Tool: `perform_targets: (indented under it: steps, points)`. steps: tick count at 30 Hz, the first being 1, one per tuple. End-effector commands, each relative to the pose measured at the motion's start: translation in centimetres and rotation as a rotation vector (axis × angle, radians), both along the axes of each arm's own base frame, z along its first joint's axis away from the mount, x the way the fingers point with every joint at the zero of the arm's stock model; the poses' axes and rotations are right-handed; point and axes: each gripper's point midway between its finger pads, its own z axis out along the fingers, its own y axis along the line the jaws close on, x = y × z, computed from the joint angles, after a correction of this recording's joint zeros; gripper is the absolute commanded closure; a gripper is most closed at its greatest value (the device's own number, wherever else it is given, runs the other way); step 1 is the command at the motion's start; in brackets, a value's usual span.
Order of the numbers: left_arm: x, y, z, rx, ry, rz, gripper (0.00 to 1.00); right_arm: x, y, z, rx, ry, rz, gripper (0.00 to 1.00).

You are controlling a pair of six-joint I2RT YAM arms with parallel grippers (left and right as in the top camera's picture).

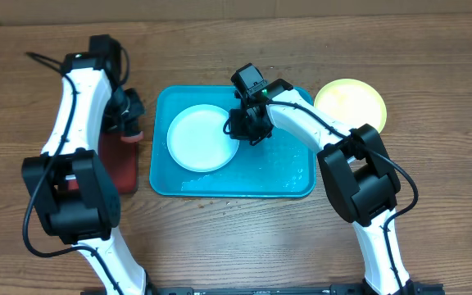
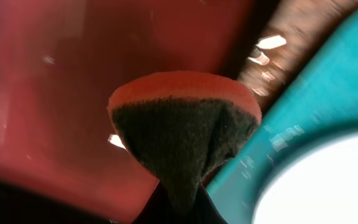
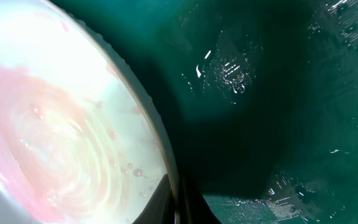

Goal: Clean dirty plates on tray and stack at the side
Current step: 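Return the sponge to the red tray with the left gripper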

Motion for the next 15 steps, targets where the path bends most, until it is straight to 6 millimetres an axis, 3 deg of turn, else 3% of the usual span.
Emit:
perform_targets:
  steps: [1, 7, 10, 12, 13, 15]
  points:
    - [-0.8, 2.9, -0.4, 0.050, -0.009, 0.085, 0.96, -2.0, -3.1, -5.6, -0.156, 0.089, -0.014, 0.96]
    - [-1.3, 5.0, -2.9, 0.011, -0.032, 0.152, 0.95, -1.8, -3.0, -5.6, -0.152, 0.083, -0.015, 0.96]
    - [-1.8, 5.4, -3.7, 0.011, -0.026, 0.159, 0.77, -1.8, -3.0, -5.6, -0.153, 0.084, -0.015, 0.96]
    - [-1.9, 5.7, -3.7, 0.027, -0.020, 0.132, 0.56, -1.8, -3.1, -5.6, -0.153, 0.085, -0.015, 0.96]
    - [-1.9, 5.7, -3.6, 0.029, -0.021, 0.124, 0.51, -1.9, -3.1, -5.6, -0.153, 0.086, -0.015, 0.96]
    - [-1.5, 5.9, -3.0, 0.030, -0.031, 0.119, 0.49, -2.0, -3.2, -5.6, -0.158, 0.093, -0.014, 0.96]
